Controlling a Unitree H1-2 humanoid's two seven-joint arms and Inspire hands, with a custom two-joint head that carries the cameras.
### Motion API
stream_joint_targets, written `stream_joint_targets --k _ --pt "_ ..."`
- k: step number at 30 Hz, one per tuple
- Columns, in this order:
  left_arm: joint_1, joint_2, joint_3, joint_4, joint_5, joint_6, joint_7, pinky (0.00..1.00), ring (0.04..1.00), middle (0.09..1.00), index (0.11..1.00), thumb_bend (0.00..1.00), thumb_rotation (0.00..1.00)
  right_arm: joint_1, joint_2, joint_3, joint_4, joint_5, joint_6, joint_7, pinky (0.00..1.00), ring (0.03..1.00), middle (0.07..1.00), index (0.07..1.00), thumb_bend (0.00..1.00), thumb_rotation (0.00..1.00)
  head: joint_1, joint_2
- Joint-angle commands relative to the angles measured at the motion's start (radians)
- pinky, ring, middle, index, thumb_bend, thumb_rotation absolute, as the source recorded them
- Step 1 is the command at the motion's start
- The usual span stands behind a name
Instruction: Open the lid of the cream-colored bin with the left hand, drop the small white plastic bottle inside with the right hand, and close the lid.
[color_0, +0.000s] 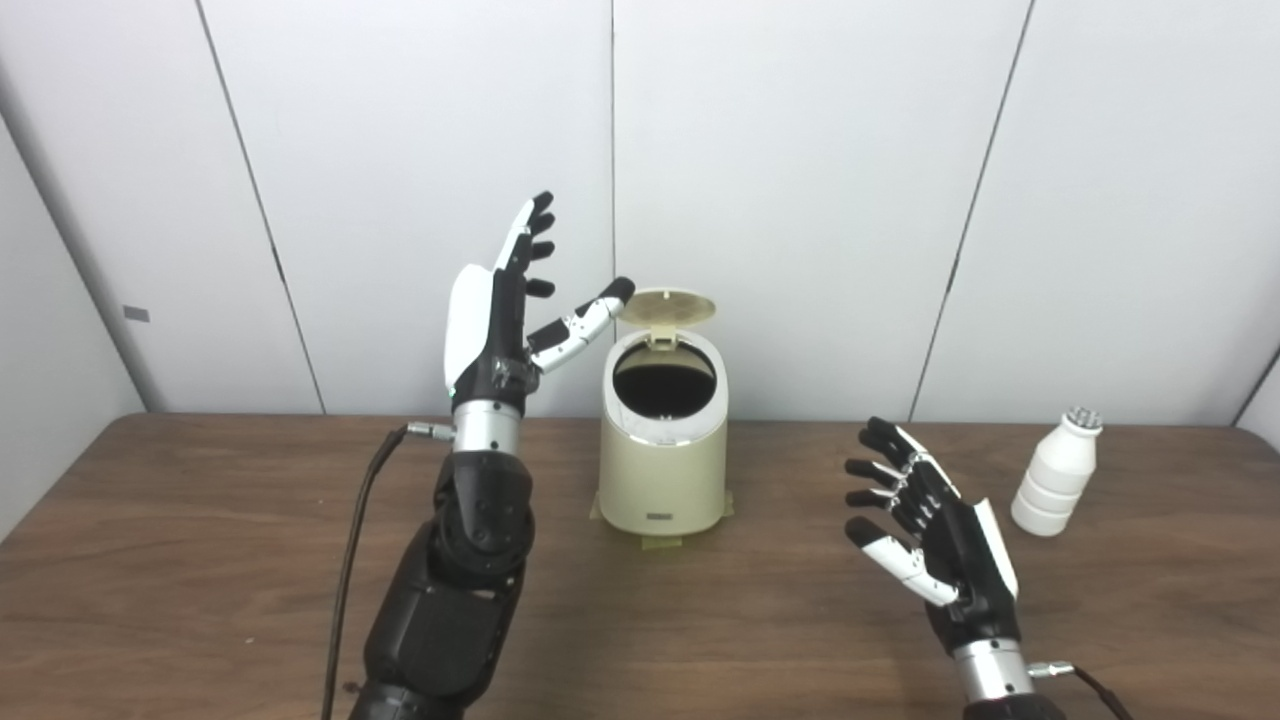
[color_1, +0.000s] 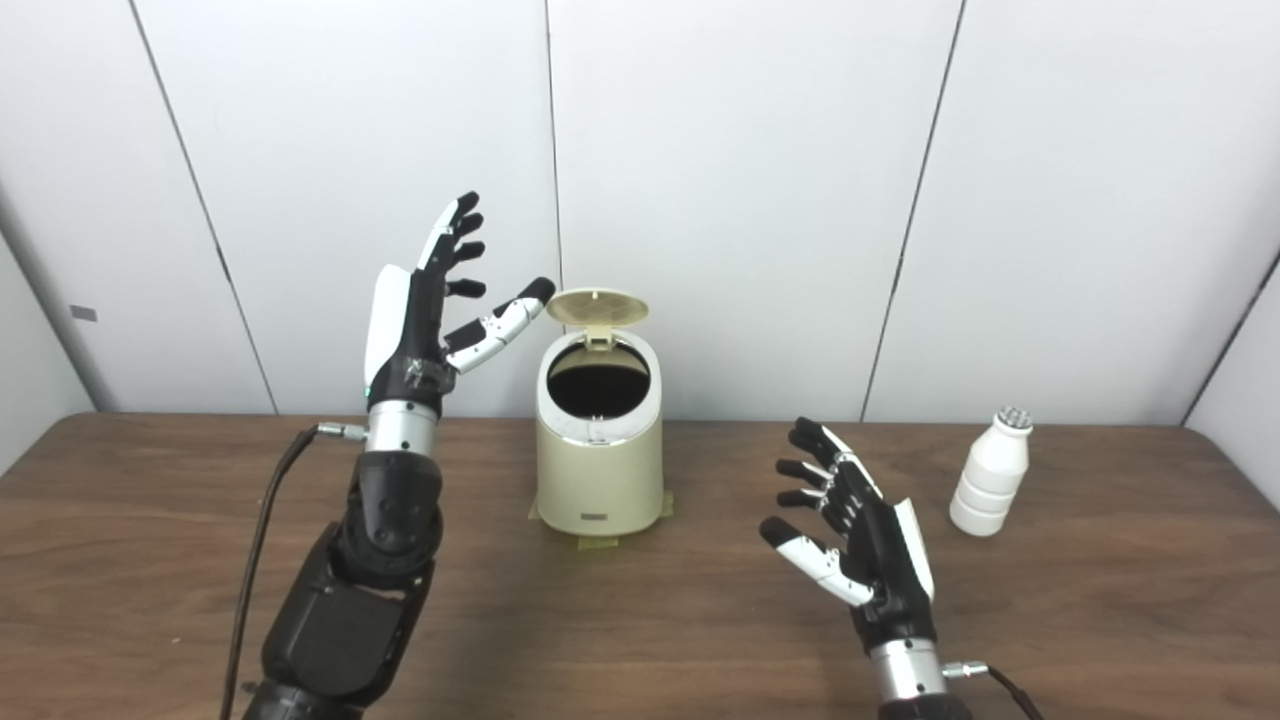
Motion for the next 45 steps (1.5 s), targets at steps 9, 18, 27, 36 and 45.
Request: stream_joint_targets --k 9,18,27,36,45 --pt "0.238 0.032 0.051 -0.219 -0.113 -0.015 -0.112 0.62 0.740 0.813 0.891 0.75 0.46 0.040 0.007 0.008 0.017 0.005 -0.010 0.002 0.62 0.761 0.847 0.859 0.76 0.54 0.009 0.008" --pt "0.403 0.034 0.084 -0.229 -0.190 -0.067 -0.137 0.58 0.719 0.806 0.883 0.73 0.41 0.042 0.004 0.007 0.005 -0.001 0.004 -0.001 0.62 0.760 0.860 0.864 0.77 0.54 0.006 0.006" --pt "0.438 0.062 0.087 -0.132 -0.235 -0.129 -0.182 0.65 0.755 0.797 0.845 0.66 0.26 0.031 0.001 -0.010 -0.085 -0.007 0.061 -0.017 0.62 0.715 0.848 0.860 0.72 0.35 -0.072 -0.009" --pt "0.428 0.110 0.110 -0.051 -0.263 -0.188 -0.204 0.64 0.730 0.777 0.818 0.65 0.25 -0.050 -0.109 -0.047 -0.310 -0.183 0.210 -0.050 0.53 0.633 0.751 0.820 0.67 0.05 -0.274 -0.051" --pt "0.398 0.145 0.125 0.034 -0.276 -0.249 -0.217 0.66 0.744 0.792 0.832 0.59 0.18 -0.154 -0.233 -0.109 -0.360 -0.245 0.297 -0.073 0.52 0.632 0.739 0.799 0.71 0.05 -0.406 -0.096"
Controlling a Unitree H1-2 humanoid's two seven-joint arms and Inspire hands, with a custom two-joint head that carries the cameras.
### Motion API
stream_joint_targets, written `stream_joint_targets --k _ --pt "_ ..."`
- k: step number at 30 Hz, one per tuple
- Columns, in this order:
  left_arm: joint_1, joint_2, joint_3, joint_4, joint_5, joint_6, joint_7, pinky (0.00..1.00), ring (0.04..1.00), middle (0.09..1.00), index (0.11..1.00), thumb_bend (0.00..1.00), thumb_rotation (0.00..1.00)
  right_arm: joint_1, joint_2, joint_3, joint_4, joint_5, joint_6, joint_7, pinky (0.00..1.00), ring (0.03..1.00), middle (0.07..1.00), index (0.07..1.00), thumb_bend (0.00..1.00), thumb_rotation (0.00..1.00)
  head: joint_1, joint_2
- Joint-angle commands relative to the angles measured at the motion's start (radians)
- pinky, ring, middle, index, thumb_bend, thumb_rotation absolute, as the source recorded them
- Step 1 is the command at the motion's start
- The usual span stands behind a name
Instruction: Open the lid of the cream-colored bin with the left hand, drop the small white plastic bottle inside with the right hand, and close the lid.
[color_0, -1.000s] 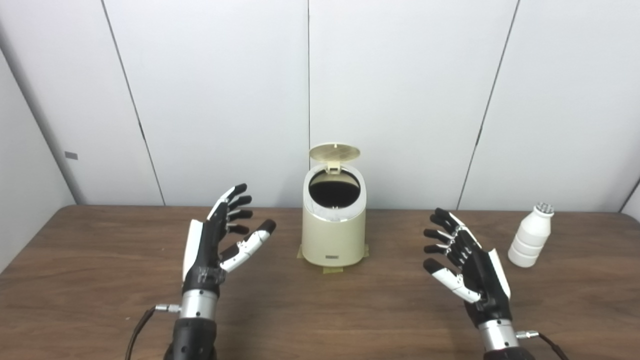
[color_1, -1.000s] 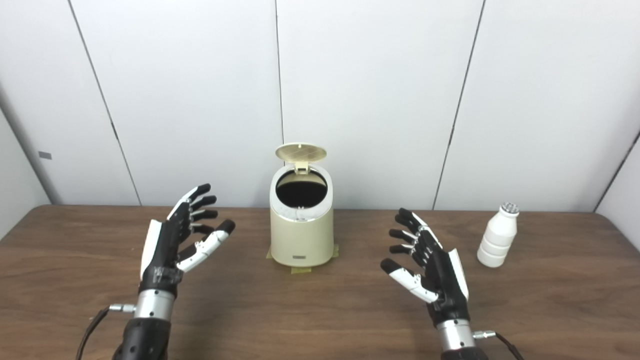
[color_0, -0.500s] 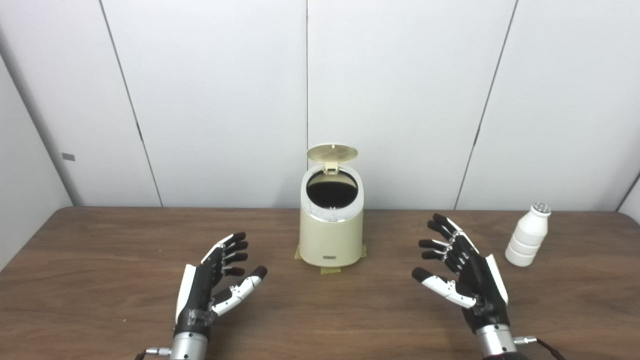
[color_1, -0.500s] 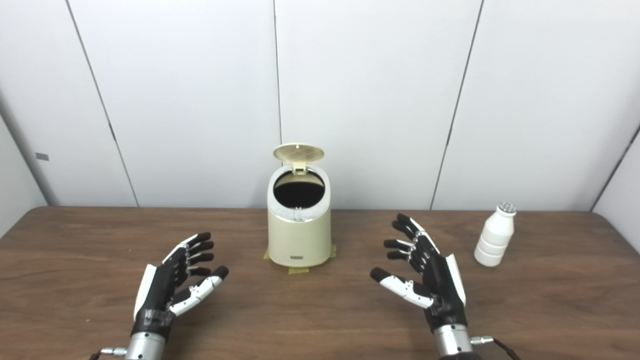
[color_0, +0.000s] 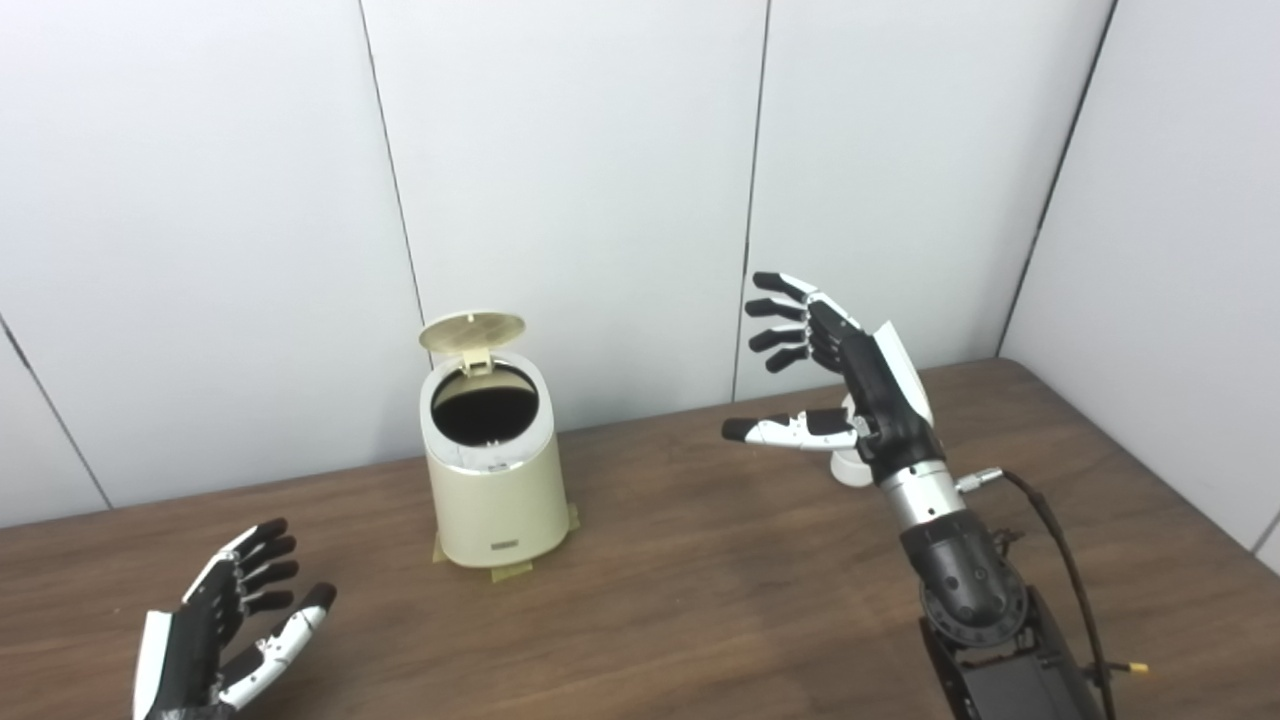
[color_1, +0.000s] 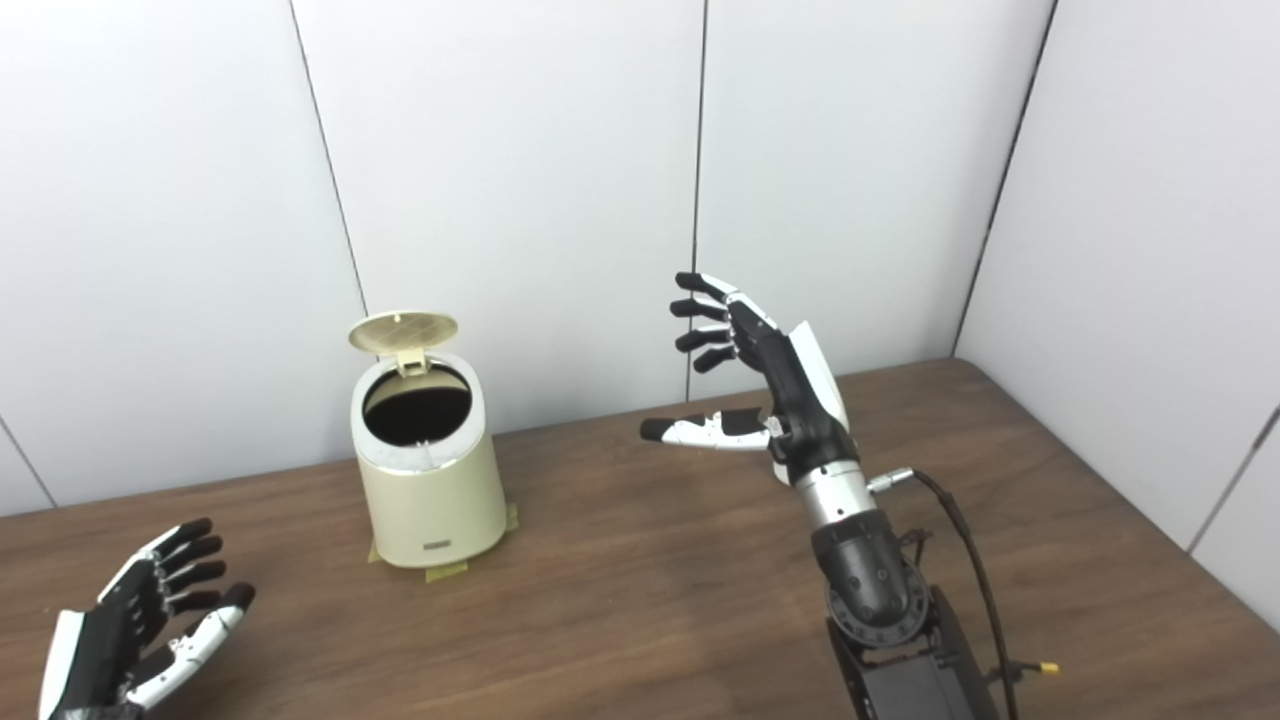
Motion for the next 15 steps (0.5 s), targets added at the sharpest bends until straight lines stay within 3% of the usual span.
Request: stream_joint_targets --k 1,9,15 --pt "0.006 0.024 0.007 0.016 0.006 -0.034 -0.003 0.66 0.749 0.797 0.835 0.58 0.18 -0.059 -0.048 -0.038 -0.006 -0.007 -0.011 -0.029 0.52 0.638 0.739 0.796 0.73 0.08 -0.011 -0.005" --pt "0.002 0.030 0.016 0.010 -0.005 -0.012 -0.015 0.66 0.748 0.800 0.831 0.58 0.21 -0.106 -0.139 -0.096 0.033 -0.064 0.020 -0.072 0.65 0.757 0.806 0.821 0.73 0.14 -0.042 -0.018" --pt "-0.007 0.035 0.019 0.035 -0.011 -0.043 -0.020 0.64 0.747 0.808 0.826 0.58 0.21 -0.126 -0.188 -0.138 0.104 -0.008 0.092 -0.053 0.74 0.830 0.847 0.833 0.76 0.22 -0.046 -0.012"
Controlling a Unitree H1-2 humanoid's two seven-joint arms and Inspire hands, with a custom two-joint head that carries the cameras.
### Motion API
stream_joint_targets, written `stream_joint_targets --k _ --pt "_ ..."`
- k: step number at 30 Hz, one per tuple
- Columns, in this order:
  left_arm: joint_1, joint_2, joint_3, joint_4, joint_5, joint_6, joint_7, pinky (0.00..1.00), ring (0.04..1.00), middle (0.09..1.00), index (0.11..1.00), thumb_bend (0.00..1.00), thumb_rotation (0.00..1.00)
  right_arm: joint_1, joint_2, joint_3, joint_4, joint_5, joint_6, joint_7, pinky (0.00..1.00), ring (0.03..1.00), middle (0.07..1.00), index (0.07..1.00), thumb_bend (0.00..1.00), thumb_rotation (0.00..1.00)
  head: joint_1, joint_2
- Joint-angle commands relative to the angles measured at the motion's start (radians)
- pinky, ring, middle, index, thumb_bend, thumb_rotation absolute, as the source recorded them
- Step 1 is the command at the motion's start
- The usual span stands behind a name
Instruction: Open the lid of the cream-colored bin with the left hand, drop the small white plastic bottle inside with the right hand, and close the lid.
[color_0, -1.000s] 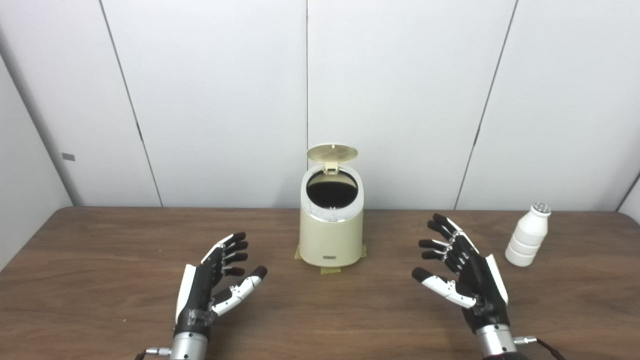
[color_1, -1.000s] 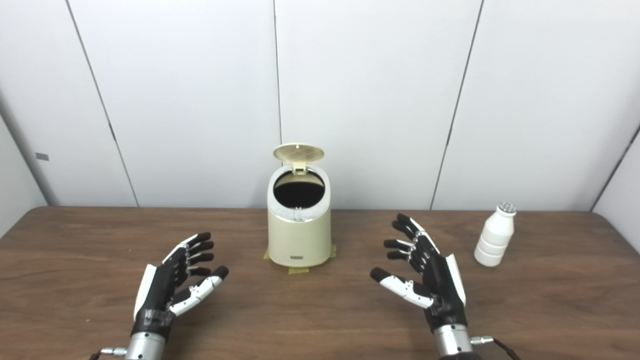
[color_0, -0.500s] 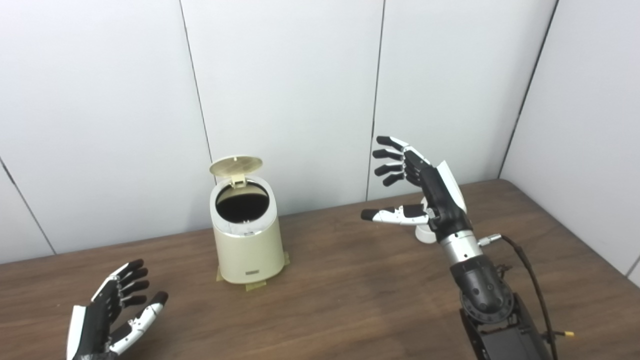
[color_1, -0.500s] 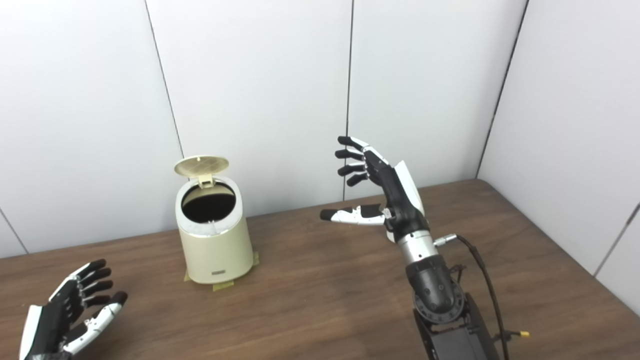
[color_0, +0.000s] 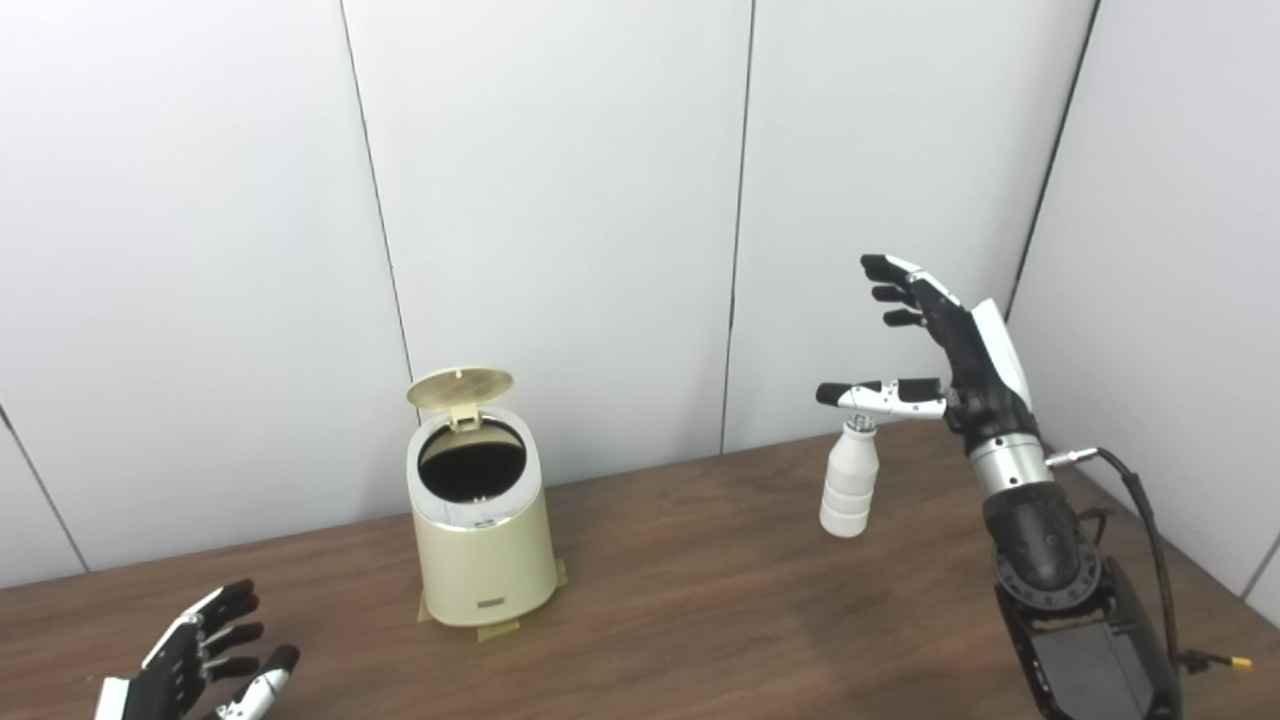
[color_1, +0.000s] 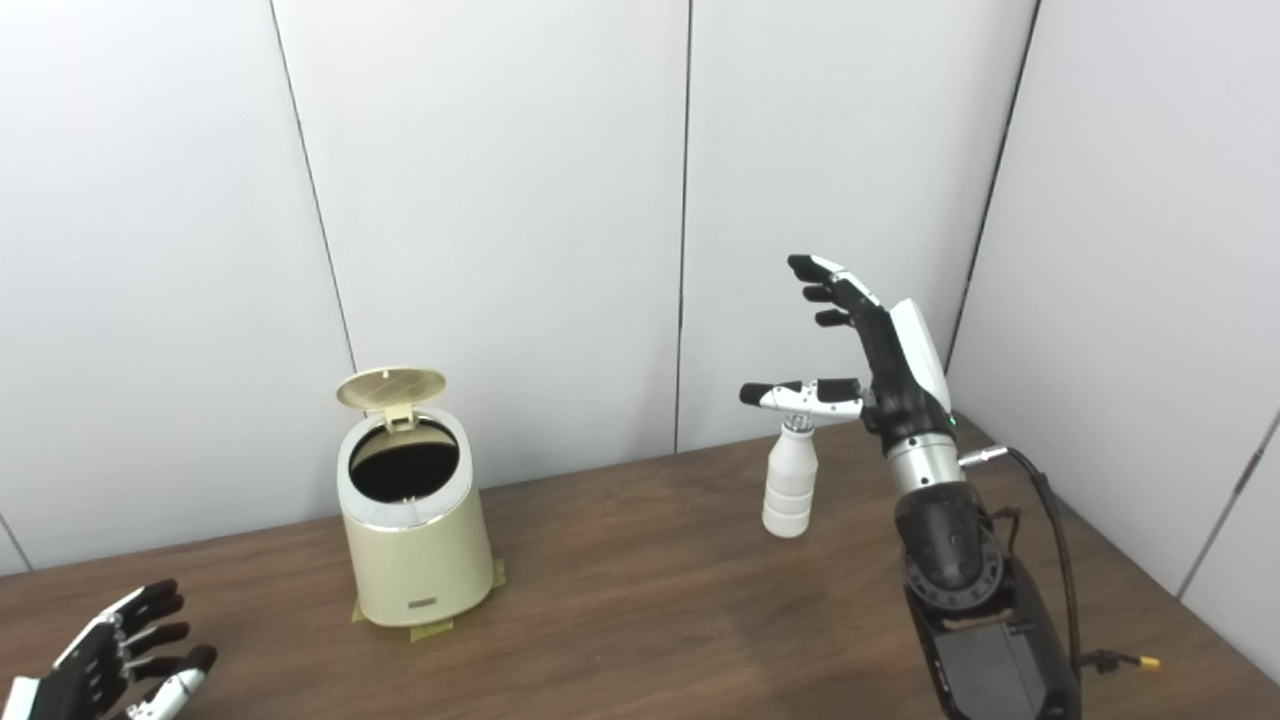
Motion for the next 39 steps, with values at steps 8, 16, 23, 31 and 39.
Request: stream_joint_targets --k 8,16,23,31,39 --pt "-0.002 0.011 0.006 0.006 -0.009 -0.027 -0.016 0.63 0.736 0.797 0.821 0.60 0.24 -0.040 -0.080 -0.020 0.094 0.103 0.050 0.058 0.75 0.873 0.900 0.884 0.81 0.24 -0.010 0.007" --pt "0.002 0.013 0.013 -0.007 -0.010 -0.021 -0.025 0.62 0.731 0.799 0.819 0.58 0.22 -0.022 -0.089 -0.006 0.135 0.179 0.123 0.129 0.84 0.900 0.934 0.941 0.86 0.22 -0.006 0.017" --pt "0.008 0.013 0.016 -0.035 -0.014 0.000 -0.034 0.62 0.731 0.795 0.822 0.57 0.21 -0.003 -0.091 0.024 0.170 0.199 0.137 0.161 0.79 0.896 0.947 0.949 0.80 0.11 -0.011 0.024" --pt "0.016 0.013 0.018 -0.076 -0.014 0.042 -0.041 0.61 0.727 0.791 0.811 0.58 0.21 0.022 -0.076 0.049 0.216 0.191 0.133 0.155 0.85 0.906 0.931 0.942 0.83 0.12 -0.012 0.034" --pt "0.021 0.019 0.018 -0.096 -0.015 0.060 -0.047 0.63 0.741 0.799 0.818 0.57 0.20 0.032 -0.046 0.057 0.250 0.170 0.089 0.105 0.78 0.843 0.872 0.892 0.83 0.09 -0.017 0.040"
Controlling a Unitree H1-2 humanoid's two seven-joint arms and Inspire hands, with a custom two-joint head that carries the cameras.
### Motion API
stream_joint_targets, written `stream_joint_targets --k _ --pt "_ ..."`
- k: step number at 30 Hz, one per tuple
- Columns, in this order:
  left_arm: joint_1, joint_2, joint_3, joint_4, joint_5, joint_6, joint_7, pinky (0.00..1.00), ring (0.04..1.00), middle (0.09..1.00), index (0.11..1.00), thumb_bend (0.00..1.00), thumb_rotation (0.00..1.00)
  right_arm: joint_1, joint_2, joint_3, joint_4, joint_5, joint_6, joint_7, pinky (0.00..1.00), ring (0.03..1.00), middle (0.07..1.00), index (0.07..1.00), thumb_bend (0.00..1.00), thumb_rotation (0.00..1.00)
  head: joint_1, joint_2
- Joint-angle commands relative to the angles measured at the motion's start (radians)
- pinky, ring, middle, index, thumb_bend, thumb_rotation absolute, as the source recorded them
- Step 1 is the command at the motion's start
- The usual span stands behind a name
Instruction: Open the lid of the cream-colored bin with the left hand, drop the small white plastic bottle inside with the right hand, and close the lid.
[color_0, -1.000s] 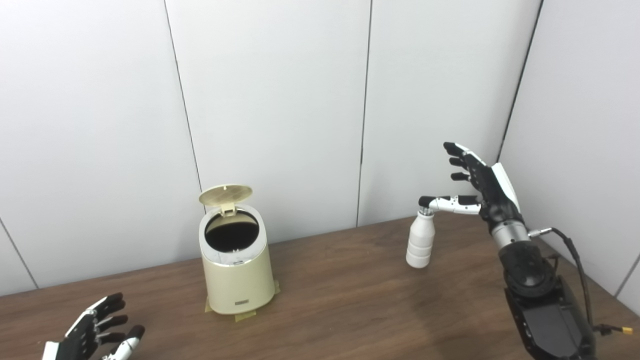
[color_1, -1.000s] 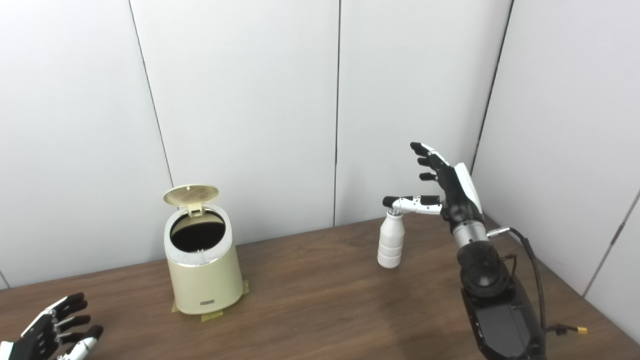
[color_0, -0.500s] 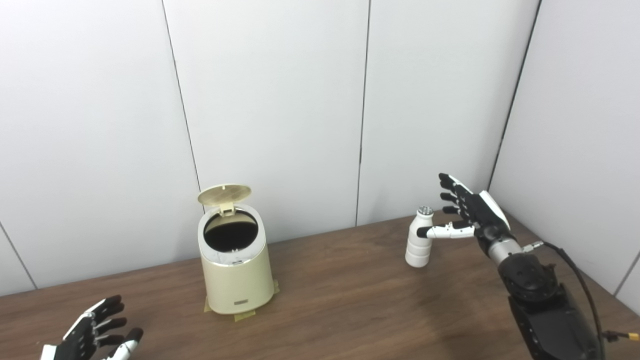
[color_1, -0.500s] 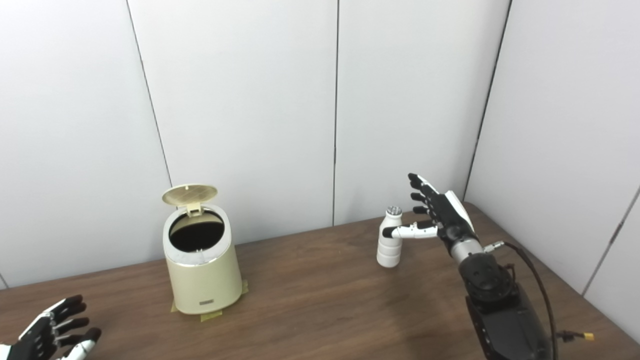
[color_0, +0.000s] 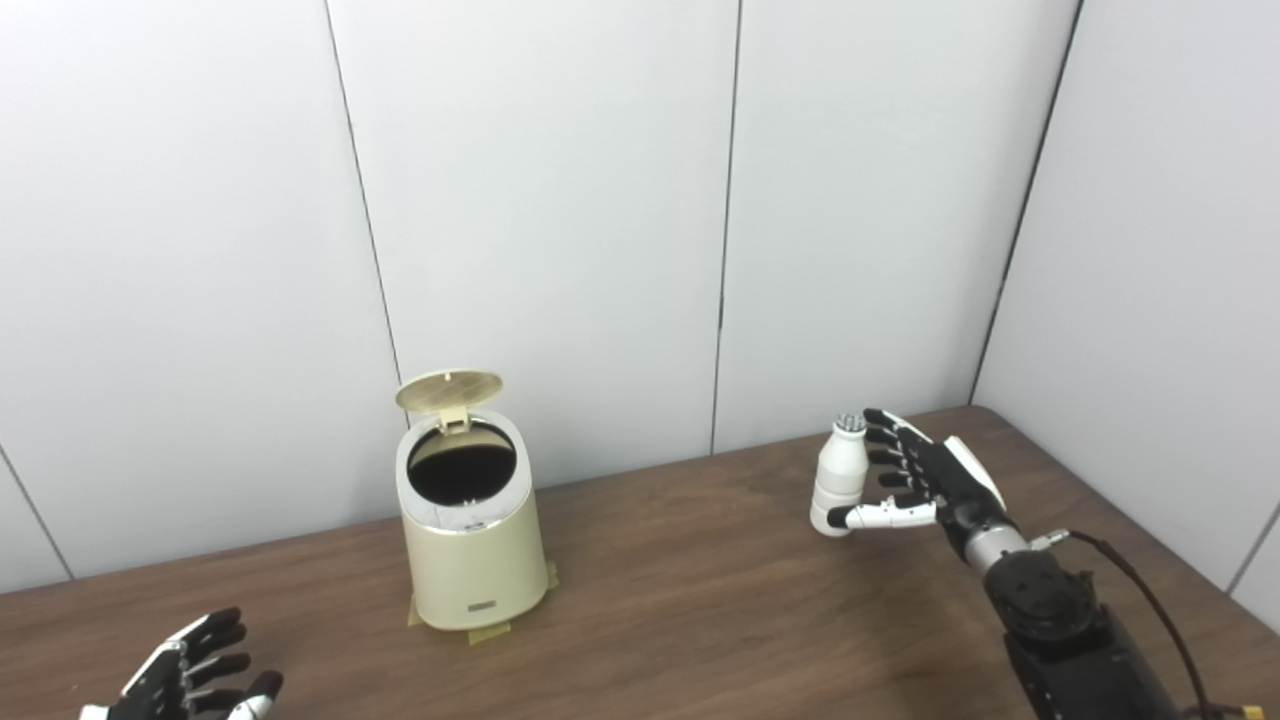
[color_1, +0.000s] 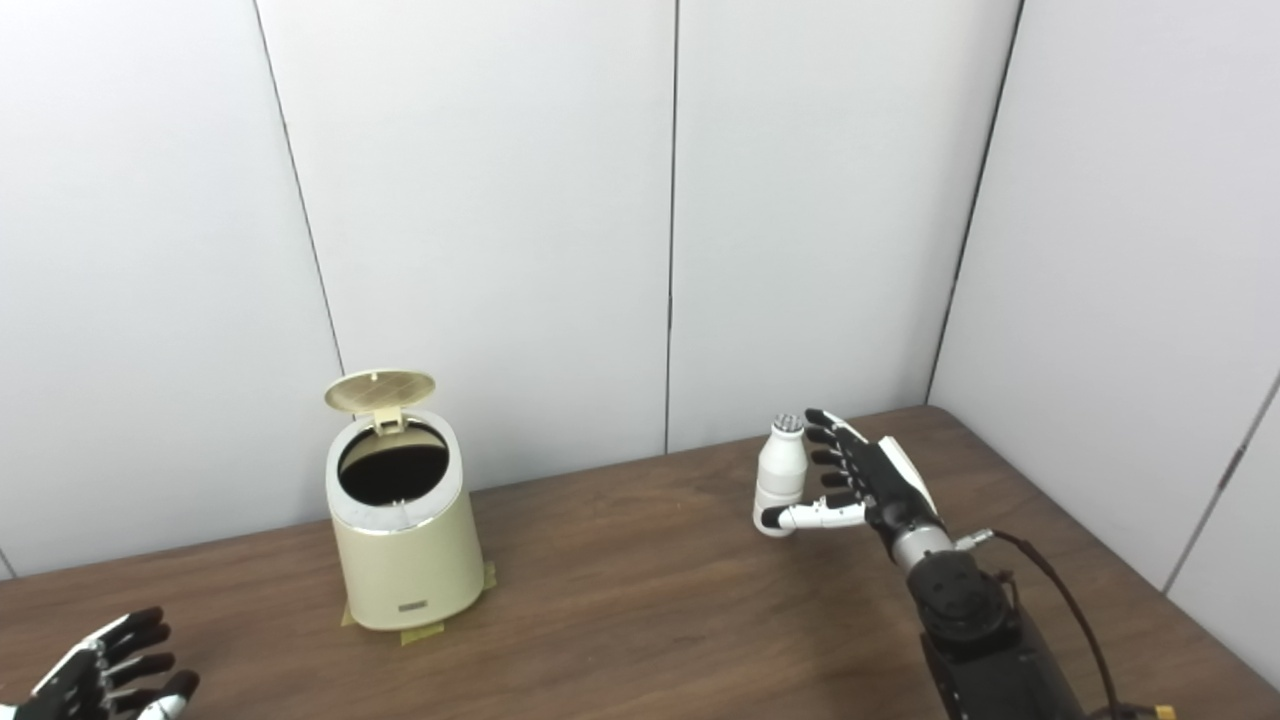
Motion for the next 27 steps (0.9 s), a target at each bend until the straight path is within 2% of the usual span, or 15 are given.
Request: stream_joint_targets --k 1,6,8,10,15,19,21,24,27 --pt "-0.019 0.017 0.006 -0.029 -0.008 -0.016 -0.007 0.63 0.738 0.797 0.815 0.56 0.19 -0.031 -0.017 -0.002 -0.027 -0.015 -0.040 -0.032 0.79 0.842 0.871 0.889 0.82 0.08 -0.002 0.001" --pt "-0.020 0.016 0.008 -0.035 -0.005 -0.005 -0.009 0.63 0.738 0.798 0.815 0.56 0.18 -0.034 -0.008 0.007 0.006 -0.032 -0.057 -0.065 0.78 0.837 0.862 0.878 0.81 0.08 -0.004 0.003" --pt "-0.021 0.015 0.009 -0.034 -0.006 -0.006 -0.012 0.64 0.743 0.803 0.822 0.53 0.12 -0.037 -0.001 0.005 0.018 -0.030 -0.069 -0.080 0.77 0.826 0.848 0.859 0.81 0.06 -0.004 0.004" --pt "-0.020 0.015 0.009 -0.040 0.001 0.000 -0.012 0.64 0.743 0.804 0.824 0.53 0.11 -0.039 0.007 0.005 0.022 -0.034 -0.063 -0.096 0.75 0.816 0.842 0.851 0.81 0.06 -0.004 0.005" --pt "-0.016 0.015 0.010 -0.053 0.005 0.006 -0.015 0.63 0.734 0.797 0.821 0.54 0.13 -0.044 0.026 0.005 0.030 -0.036 -0.065 -0.129 0.72 0.792 0.827 0.832 0.80 0.08 -0.004 0.007" --pt "-0.015 0.016 0.010 -0.060 0.005 0.010 -0.017 0.63 0.732 0.795 0.815 0.54 0.15 -0.056 0.043 -0.001 0.054 -0.032 -0.105 -0.164 0.69 0.765 0.806 0.808 0.80 0.05 -0.007 0.009" --pt "-0.015 0.016 0.011 -0.063 0.004 0.012 -0.018 0.62 0.728 0.795 0.816 0.54 0.17 -0.062 0.049 -0.001 0.067 -0.044 -0.119 -0.194 0.67 0.741 0.788 0.794 0.79 0.06 -0.006 0.010" --pt "-0.014 0.015 0.012 -0.067 0.003 0.016 -0.018 0.63 0.735 0.800 0.817 0.53 0.14 -0.070 0.057 -0.002 0.087 -0.063 -0.141 -0.240 0.62 0.676 0.728 0.750 0.75 0.01 -0.007 0.010" --pt "-0.014 0.014 0.012 -0.067 0.002 0.018 -0.019 0.64 0.746 0.808 0.821 0.52 0.12 -0.077 0.059 0.004 0.103 -0.073 -0.153 -0.263 0.52 0.619 0.690 0.729 0.72 0.00 -0.007 0.011"
